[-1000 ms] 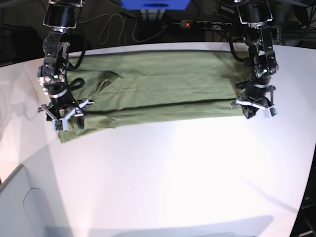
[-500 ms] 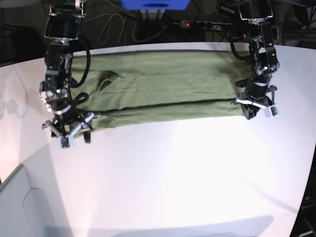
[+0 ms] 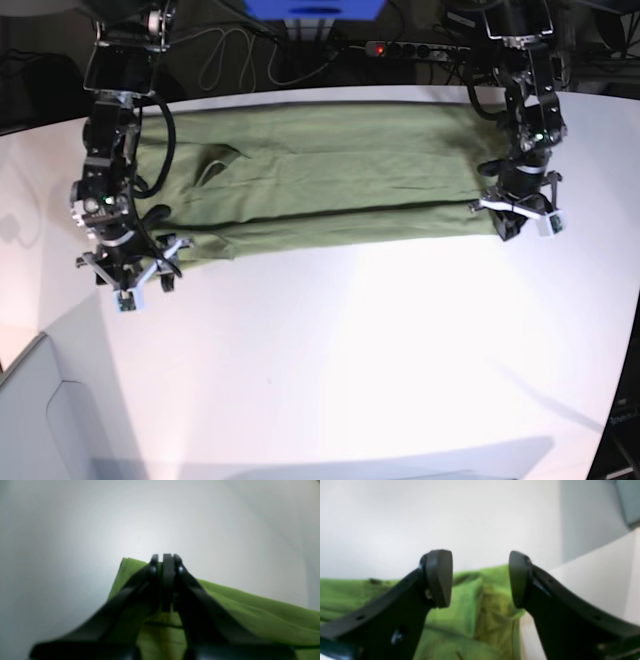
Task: Fold the T-shirt properly
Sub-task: 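Close both grippers on the strip's end edges and pinch the fabric, then open the right gripper and lift it off the strip end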
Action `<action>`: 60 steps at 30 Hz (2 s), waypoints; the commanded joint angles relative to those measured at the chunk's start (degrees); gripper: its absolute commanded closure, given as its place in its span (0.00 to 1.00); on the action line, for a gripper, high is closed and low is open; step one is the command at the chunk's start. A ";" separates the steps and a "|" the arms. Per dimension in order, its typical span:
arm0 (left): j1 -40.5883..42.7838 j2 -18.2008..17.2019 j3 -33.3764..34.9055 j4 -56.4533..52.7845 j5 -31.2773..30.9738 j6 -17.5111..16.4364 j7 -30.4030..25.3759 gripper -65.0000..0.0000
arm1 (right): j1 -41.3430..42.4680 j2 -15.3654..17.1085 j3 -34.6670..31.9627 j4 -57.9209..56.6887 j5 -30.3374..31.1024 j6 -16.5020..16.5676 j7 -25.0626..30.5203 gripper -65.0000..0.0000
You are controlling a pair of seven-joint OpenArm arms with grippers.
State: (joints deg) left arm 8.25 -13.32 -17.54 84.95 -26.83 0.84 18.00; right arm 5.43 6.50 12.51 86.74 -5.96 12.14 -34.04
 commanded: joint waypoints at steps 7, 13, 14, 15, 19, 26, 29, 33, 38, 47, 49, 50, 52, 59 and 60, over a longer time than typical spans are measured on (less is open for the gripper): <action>-0.47 -0.70 -0.35 0.72 -0.38 -0.36 -1.34 1.00 | -1.43 0.57 0.10 -0.89 0.20 0.21 1.21 0.49; -0.47 -0.70 -0.35 0.46 -0.38 -0.36 -1.34 1.00 | -1.70 1.10 0.01 -1.24 0.20 0.21 1.21 0.72; -0.47 -0.70 -0.35 0.46 -0.38 -0.36 -1.34 1.00 | -1.70 1.10 0.01 -1.24 0.20 0.21 1.21 0.78; -0.47 -0.70 -0.35 0.46 -0.38 -0.36 -1.43 1.00 | -1.70 1.10 0.01 -1.24 0.20 0.21 1.21 0.83; -0.47 -0.70 -0.35 0.46 -0.38 -0.36 -1.43 1.00 | -1.70 1.10 0.01 -1.16 0.20 0.21 1.03 1.00; -0.47 -0.70 -0.35 0.46 -0.38 -0.36 -1.43 1.00 | -2.84 1.10 0.10 0.69 0.29 0.21 1.21 1.00; -0.47 -0.70 -0.44 0.55 -0.38 -0.36 -1.43 1.00 | -4.16 1.10 0.10 3.50 0.46 0.21 1.29 1.00; -0.47 -0.70 -0.44 1.16 -0.47 -0.36 -1.43 1.00 | -6.00 1.10 0.19 7.19 0.46 0.21 1.29 1.00; -0.47 -0.70 -3.16 1.16 -0.47 -0.36 -1.52 1.00 | -8.73 1.10 0.19 10.54 0.46 0.21 1.29 1.00; -0.47 -0.61 -4.75 1.16 -0.47 -0.62 -1.52 1.00 | -11.89 0.75 0.19 14.14 0.55 0.21 1.29 1.00; -0.47 -0.61 -4.75 1.16 -0.47 -0.62 -1.52 1.00 | -11.98 0.75 0.19 13.96 0.55 0.21 1.29 1.00; -0.38 -0.61 -4.75 1.16 -0.47 -0.62 -1.52 1.00 | -12.07 0.75 0.19 13.61 0.55 0.21 1.29 1.00; -0.38 -0.61 -4.75 1.16 -0.56 -0.62 -1.52 1.00 | -12.42 0.93 0.19 13.08 0.55 0.21 1.29 1.00; 0.23 -0.61 -4.75 1.16 -0.56 -0.62 -1.52 1.00 | -13.56 0.84 2.12 13.08 0.55 0.21 1.29 1.00; 0.23 -0.61 -4.75 1.16 -0.56 -0.62 -1.52 1.00 | -13.56 0.93 2.12 13.08 0.55 0.21 1.29 1.00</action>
State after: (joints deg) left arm 8.91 -13.19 -21.98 84.88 -27.05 0.62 17.82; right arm -8.75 6.92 14.41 98.78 -5.76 12.14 -34.09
